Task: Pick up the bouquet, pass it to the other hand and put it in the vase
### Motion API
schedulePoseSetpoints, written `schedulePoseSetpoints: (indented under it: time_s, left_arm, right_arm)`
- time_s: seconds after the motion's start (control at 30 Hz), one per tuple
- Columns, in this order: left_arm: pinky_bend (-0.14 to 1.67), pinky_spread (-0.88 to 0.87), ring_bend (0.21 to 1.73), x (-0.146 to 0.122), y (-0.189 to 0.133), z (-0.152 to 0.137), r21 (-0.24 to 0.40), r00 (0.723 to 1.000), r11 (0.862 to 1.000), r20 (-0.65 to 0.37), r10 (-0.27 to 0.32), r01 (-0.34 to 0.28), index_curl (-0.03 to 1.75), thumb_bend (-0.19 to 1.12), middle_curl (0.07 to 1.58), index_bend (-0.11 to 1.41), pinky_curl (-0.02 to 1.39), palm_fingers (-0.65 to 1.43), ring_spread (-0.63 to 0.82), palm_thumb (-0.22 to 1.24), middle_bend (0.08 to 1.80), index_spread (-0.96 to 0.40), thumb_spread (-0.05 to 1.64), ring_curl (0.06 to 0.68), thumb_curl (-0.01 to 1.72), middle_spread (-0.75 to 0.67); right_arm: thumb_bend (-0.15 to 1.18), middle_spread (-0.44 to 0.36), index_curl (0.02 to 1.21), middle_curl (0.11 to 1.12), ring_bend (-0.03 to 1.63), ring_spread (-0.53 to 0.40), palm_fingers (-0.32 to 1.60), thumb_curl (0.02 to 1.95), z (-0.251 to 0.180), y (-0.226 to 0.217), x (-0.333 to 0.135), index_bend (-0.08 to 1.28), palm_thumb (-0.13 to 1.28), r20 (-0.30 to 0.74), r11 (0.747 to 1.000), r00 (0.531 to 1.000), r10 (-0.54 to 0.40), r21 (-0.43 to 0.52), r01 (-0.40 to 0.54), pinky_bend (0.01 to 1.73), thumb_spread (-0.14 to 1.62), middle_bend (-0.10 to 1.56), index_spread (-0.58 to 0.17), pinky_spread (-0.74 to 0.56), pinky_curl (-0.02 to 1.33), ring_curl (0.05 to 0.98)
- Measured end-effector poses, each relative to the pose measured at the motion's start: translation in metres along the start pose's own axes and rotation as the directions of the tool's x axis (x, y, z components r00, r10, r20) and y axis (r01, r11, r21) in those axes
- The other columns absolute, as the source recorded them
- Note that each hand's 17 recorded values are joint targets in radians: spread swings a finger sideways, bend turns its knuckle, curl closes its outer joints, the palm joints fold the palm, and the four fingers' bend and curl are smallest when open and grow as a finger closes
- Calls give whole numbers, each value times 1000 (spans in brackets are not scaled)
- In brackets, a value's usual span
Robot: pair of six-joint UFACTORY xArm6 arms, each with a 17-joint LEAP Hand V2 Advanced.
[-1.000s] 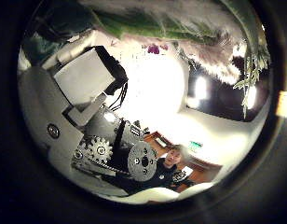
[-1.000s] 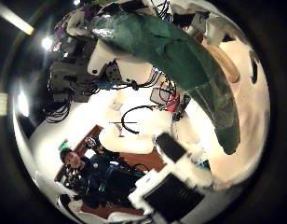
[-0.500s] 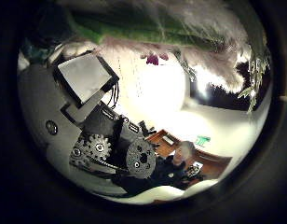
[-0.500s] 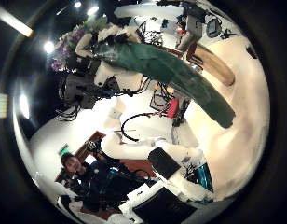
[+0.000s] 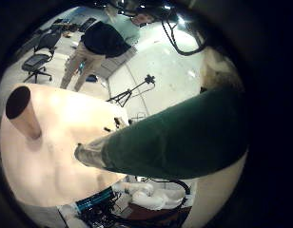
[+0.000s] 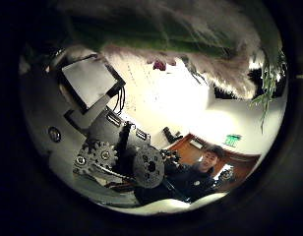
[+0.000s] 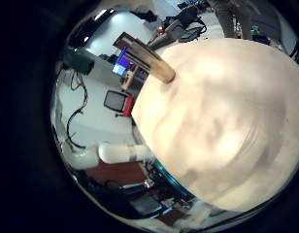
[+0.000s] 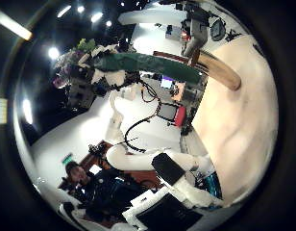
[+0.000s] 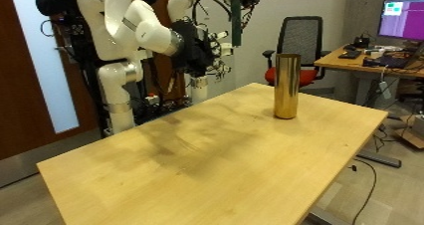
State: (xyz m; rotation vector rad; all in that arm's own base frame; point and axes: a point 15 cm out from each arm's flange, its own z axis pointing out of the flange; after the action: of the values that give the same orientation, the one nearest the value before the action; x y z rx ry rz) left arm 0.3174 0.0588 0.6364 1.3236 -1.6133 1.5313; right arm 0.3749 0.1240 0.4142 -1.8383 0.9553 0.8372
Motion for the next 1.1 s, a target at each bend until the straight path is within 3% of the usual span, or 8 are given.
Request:
schedulePoseSetpoints:
  time_s: [0.23, 0.5, 0.73, 1.1]
  left_arm:
    - [1116, -605, 1439, -10, -15, -52, 74, 999, 997, 40, -6, 3, 1610, -19, 1200, 187, 646, 1056, -410, 1189, 938, -607, 119, 599, 926, -641]
    - [1108, -609, 1437, -25, -32, -74, 118, 998, 992, 56, 26, -32, 1633, -19, 1202, 185, 655, 1057, -410, 1187, 935, -563, 119, 599, 937, -643]
    - [1101, -612, 1436, -35, -49, -87, 140, 997, 989, 73, 37, -47, 1649, -19, 1204, 185, 663, 1058, -410, 1181, 933, -522, 123, 600, 945, -645]
    - [1104, -608, 1434, -73, -69, -76, 123, 999, 992, 43, -7, 2, 1667, -19, 1205, 183, 666, 1060, -411, 1178, 930, -463, 127, 601, 957, -647]
  right_arm:
    - [-26, 102, 199, 264, 393, 216, -70, 329, 2, -1, 14, 135, 512, 13, 1000, 1000, 28, 15, -28, 549, 980, 171, -418, 416, 331, 241]
    - [-26, 103, 185, 254, 387, 207, -68, 339, -11, -10, 34, 133, 551, 85, 990, 993, 77, 109, -86, 552, 978, 170, -417, 408, 322, 247]
    - [-28, 103, 184, 253, 387, 202, -64, 343, -13, -8, 48, 136, 569, 93, 987, 990, 107, 114, -117, 554, 972, 171, -406, 400, 319, 253]
    - [-26, 103, 193, 252, 398, 194, -55, 353, -15, -8, 53, 141, 594, 94, 985, 989, 110, 120, -121, 567, 972, 171, -403, 400, 316, 261]
